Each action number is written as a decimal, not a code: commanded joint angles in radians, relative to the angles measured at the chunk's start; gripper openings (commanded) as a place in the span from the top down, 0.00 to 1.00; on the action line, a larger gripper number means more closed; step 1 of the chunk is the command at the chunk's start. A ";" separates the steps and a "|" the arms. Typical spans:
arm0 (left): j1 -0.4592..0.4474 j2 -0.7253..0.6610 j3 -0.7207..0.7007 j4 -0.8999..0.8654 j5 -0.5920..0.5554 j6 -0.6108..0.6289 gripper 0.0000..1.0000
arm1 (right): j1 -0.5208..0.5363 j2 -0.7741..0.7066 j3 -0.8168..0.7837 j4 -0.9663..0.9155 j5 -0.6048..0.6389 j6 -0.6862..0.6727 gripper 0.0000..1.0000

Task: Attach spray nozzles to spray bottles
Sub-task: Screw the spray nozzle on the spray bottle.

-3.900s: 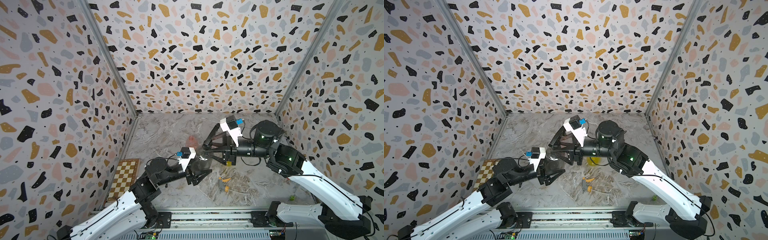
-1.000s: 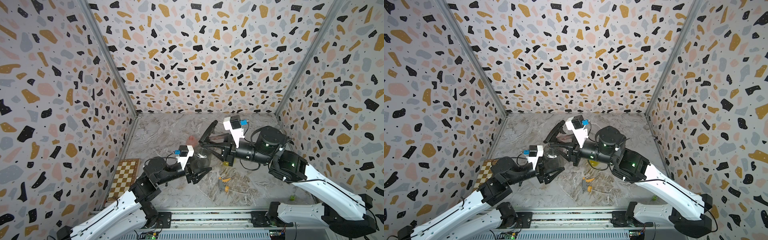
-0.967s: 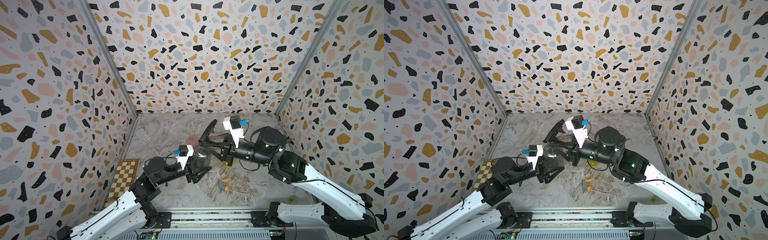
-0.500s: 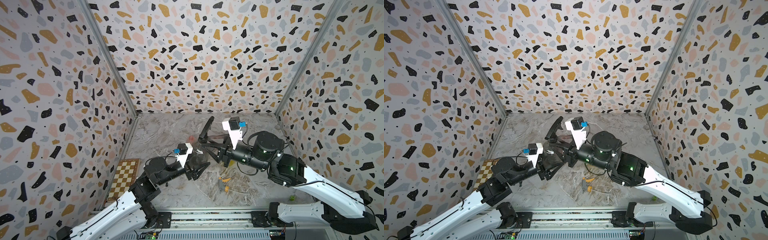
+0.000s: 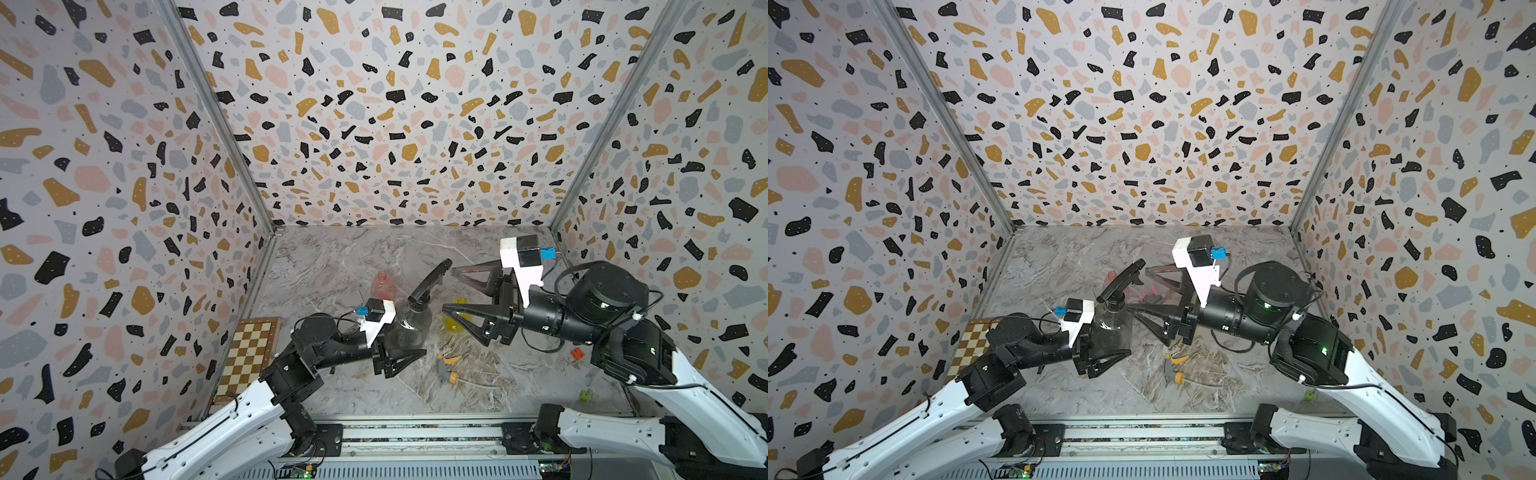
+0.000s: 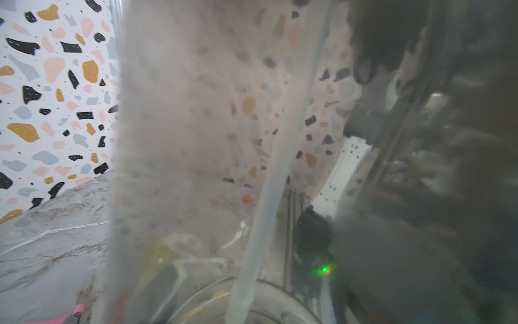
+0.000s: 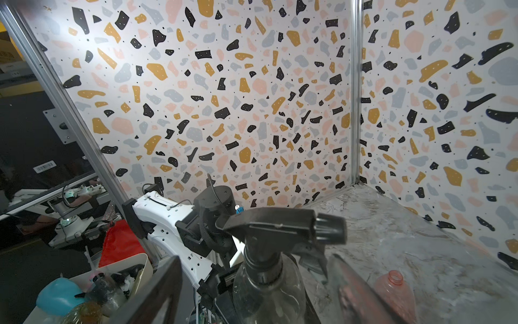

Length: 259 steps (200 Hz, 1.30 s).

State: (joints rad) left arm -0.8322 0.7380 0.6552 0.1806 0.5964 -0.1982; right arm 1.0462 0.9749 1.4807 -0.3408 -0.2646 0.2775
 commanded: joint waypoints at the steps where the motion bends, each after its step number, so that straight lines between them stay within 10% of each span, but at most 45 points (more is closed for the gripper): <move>1: -0.003 0.015 0.048 0.051 0.103 0.004 1.00 | -0.044 0.040 0.056 -0.032 -0.111 -0.063 0.14; 49: -0.004 0.011 0.049 0.045 0.089 0.000 1.00 | -0.054 0.116 0.123 -0.068 -0.206 -0.098 0.21; 187: -0.004 0.013 0.067 -0.010 -0.259 -0.001 1.00 | -0.028 0.160 0.022 0.001 -0.121 0.042 0.97; 204: -0.004 0.014 0.059 -0.009 -0.267 -0.012 0.56 | -0.028 0.159 0.005 0.025 -0.090 0.052 1.00; 225: -0.004 0.010 0.042 0.003 -0.272 -0.025 0.29 | -0.027 0.165 -0.003 0.041 -0.060 0.056 1.00; 231: -0.004 0.006 0.038 0.008 -0.273 -0.026 0.01 | -0.027 0.164 -0.007 0.046 -0.048 0.056 1.00; 259: -0.005 -0.017 0.018 0.015 -0.298 -0.036 0.01 | -0.028 0.167 -0.017 0.050 -0.001 0.045 1.00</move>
State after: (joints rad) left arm -0.8387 0.7464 0.6693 0.1150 0.3603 -0.2157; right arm 0.9993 1.1290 1.4849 -0.2520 -0.2752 0.2939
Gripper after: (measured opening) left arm 0.986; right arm 0.180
